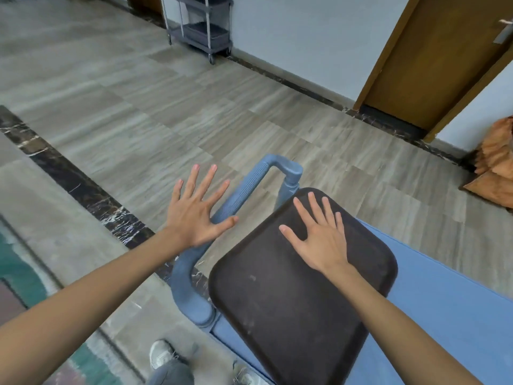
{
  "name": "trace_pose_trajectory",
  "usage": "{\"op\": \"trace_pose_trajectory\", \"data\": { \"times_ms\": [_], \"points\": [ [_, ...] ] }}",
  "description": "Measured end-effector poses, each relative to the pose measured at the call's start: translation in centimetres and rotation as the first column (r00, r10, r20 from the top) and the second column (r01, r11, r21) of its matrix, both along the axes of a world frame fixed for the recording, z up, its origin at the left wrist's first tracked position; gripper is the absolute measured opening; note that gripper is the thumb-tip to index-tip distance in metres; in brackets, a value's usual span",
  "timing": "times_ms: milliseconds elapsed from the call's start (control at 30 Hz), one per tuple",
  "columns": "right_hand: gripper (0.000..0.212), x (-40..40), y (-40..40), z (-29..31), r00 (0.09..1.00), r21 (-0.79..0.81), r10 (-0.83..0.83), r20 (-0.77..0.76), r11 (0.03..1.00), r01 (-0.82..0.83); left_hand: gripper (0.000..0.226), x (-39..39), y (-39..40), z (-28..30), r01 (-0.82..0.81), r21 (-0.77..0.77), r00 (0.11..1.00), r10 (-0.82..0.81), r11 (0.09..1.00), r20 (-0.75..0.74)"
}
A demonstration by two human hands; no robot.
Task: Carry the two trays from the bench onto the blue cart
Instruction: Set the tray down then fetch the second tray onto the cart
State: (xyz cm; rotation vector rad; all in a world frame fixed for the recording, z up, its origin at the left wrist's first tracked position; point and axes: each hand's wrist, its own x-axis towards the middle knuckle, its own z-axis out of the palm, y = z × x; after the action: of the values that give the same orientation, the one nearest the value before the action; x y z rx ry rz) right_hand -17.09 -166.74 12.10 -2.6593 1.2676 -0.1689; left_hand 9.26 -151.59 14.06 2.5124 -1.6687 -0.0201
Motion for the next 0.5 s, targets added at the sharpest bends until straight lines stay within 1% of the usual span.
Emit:
{"op": "trace_pose_trajectory", "data": {
  "times_ms": [133,233,300,400,500],
  "points": [
    [0.084,7.9,1.3,0.6,0.994,0.006,0.110,0.003,0.994,-0.110,0.091,5.9,4.6,-0.6,-0.117,-0.033,0.993,0.116,0.993,-0.018],
    [0.085,13.9,3.1,0.8,0.985,0.083,0.164,0.054,0.982,-0.168,0.091,10.4,8.5,-1.4,-0.220,-0.013,0.976,0.219,0.976,-0.016],
    [0.085,20.1,5.5,0.2,0.964,0.099,0.263,0.042,0.959,-0.266,0.092,14.7,13.2,-2.6,-0.325,0.016,0.945,0.325,0.946,-0.045],
    [0.086,23.2,6.4,0.0,0.957,0.101,0.288,0.045,0.951,-0.291,0.093,16.4,15.6,-3.8,-0.337,0.046,0.939,0.340,0.940,-0.060],
    [0.083,29.7,9.2,-1.3,0.926,0.130,0.377,0.005,0.918,-0.374,0.091,20.5,20.2,-5.6,-0.431,0.108,0.895,0.440,0.896,-0.078]
  ]
}}
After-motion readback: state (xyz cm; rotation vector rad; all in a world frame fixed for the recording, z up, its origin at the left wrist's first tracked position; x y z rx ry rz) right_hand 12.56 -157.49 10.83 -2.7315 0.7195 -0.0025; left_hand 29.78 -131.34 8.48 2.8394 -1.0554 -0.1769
